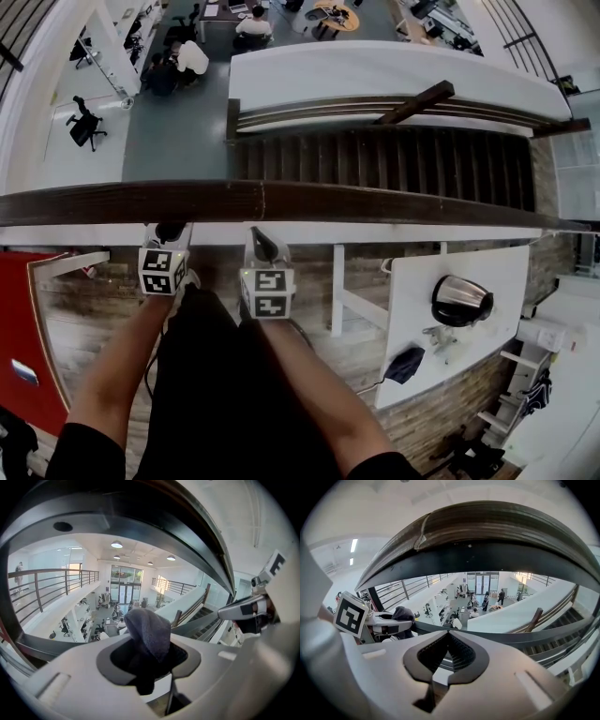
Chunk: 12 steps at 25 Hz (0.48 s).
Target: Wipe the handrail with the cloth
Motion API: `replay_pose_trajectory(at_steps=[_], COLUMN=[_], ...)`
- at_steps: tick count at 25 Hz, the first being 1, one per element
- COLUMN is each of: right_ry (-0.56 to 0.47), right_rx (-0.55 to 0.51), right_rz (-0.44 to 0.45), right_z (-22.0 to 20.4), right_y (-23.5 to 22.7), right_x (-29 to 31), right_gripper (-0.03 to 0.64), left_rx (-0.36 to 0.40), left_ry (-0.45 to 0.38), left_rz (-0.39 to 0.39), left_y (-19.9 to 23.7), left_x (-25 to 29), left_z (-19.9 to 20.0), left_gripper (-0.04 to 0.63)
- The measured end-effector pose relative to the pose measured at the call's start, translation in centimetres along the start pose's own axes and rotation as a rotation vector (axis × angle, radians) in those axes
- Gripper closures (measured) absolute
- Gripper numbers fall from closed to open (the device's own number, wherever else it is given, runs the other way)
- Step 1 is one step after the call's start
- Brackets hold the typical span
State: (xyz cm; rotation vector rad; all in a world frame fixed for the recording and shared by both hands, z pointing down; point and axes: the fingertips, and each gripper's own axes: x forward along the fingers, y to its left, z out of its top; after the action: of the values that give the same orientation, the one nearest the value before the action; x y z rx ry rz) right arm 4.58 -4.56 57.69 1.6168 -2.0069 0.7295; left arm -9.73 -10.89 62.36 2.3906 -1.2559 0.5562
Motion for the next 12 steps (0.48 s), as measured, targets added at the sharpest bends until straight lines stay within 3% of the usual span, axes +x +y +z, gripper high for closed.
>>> replay_pose_trajectory(at_steps=[12], right_ry=[-0.007], right_rx=[0.003], right_rz=[0.000], right_z=[-0.3], right_y=[-3.9], right_x=[-0.3], right_gripper=[0.615], left_rx=[-0.003], left_ry=[-0.006], left_rz=[0.023], left_y=[-2.5], left_x=[1.3], left_z=[0.5], left_gripper=[0.465])
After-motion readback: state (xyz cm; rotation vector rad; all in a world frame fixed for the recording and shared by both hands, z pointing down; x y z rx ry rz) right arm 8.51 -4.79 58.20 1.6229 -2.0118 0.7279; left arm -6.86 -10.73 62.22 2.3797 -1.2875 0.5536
